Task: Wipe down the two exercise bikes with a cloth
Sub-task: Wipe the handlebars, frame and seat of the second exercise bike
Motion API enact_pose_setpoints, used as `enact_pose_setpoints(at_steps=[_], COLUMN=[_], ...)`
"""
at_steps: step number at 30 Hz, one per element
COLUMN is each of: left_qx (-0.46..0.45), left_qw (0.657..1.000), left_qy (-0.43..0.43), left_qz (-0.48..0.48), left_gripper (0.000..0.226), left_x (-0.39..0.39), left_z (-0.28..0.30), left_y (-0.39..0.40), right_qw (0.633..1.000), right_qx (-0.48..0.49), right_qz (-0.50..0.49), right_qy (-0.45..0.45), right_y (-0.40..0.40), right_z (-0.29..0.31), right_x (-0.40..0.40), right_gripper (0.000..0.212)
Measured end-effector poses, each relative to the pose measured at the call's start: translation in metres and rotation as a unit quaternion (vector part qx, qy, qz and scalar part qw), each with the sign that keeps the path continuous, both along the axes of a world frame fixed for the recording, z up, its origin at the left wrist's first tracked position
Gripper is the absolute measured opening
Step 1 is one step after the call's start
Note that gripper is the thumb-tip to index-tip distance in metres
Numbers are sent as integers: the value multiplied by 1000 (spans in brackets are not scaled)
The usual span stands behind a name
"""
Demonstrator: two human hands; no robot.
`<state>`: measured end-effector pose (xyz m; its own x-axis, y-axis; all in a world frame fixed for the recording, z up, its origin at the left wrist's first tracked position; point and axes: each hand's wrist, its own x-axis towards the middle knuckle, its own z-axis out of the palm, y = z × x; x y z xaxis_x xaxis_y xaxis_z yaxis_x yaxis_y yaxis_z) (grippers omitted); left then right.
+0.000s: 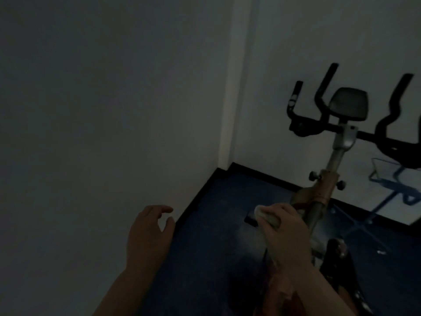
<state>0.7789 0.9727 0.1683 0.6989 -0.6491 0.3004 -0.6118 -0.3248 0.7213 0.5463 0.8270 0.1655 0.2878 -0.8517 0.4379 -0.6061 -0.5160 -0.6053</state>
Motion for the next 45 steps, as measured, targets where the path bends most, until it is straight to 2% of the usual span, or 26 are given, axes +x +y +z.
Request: enact_pose_setpoints(at_steps=[5, 10, 15, 19, 26, 30, 34, 40, 45], left_qx=[-2, 5, 24, 15, -8, -13, -52, -38, 5], left_qw=[997, 995, 971, 951, 903, 875, 862, 833, 827], left_qy=[22, 28, 9, -28, -10, -5, -13, -3, 9], left_qz=[-68, -95, -236, -308, -429, -485, -504, -552, -563], left_gripper=[18, 18, 20, 20, 15, 25, 15, 27, 31], left_x=[33, 88, 137, 162, 120, 83, 44, -12, -36], left_z=[2, -8, -8, 10, 25, 31, 45, 55, 51], left_y=[-75, -158, -262, -339, -433, -481, -532, -601, -629], right_qw=[998, 996, 978, 964, 939, 934, 942, 962, 956], right_qx=[10, 25, 36, 34, 37, 31, 8, -29, 37], right_qz=[-51, -89, -192, -246, -331, -344, -334, -244, -160], right_qy=[-22, -14, -77, -91, -90, -89, -24, 120, 244], right_y=[-51, -107, -161, -188, -228, -266, -316, -407, -470], right_z=[11, 11, 22, 34, 46, 52, 59, 108, 121], right_x=[24, 69, 111, 128, 101, 77, 49, 0, -3], right_gripper=[12, 11, 9, 12, 19, 11, 10, 10, 20])
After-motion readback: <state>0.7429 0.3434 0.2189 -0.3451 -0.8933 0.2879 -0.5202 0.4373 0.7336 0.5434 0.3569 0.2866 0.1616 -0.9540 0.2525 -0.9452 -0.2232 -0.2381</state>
